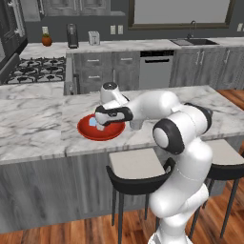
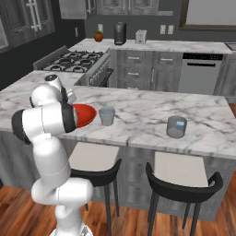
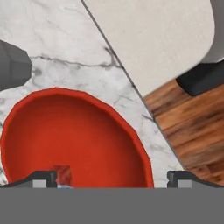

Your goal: There are four ice cubes in the ice bowl. Place two ice cubes in each glass of water.

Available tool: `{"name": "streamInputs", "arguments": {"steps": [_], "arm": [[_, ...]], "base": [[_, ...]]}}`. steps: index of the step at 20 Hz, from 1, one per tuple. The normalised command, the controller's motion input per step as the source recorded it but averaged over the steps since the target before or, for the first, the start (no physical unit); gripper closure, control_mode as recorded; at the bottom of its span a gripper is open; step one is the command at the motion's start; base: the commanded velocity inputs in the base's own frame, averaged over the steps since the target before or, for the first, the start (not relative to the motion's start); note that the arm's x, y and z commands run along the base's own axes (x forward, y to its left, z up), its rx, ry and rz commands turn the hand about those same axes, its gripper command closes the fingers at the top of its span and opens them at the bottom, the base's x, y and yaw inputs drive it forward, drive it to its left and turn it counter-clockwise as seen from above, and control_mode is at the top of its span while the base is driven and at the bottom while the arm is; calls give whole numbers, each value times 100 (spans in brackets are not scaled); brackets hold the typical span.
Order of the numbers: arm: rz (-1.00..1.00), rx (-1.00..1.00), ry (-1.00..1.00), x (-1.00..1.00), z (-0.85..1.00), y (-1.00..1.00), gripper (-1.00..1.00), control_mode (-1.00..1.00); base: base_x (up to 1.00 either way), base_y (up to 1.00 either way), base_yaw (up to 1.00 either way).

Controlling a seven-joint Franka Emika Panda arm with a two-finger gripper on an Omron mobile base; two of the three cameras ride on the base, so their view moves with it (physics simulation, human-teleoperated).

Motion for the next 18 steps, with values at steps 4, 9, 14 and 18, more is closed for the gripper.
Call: {"name": "streamInputs", "arguments": {"steps": [4, 9, 14, 18], "arm": [[0, 0, -3, 19, -28, -6, -100, -100], [0, 0, -4, 26, -24, -6, -100, -100], [2, 0, 0, 32, -18, 0, -100, -100], [4, 0, 0, 27, -11, 0, -100, -100]], "base": [[0, 0, 0], [0, 0, 0], [0, 0, 0], [0, 0, 0]]}}
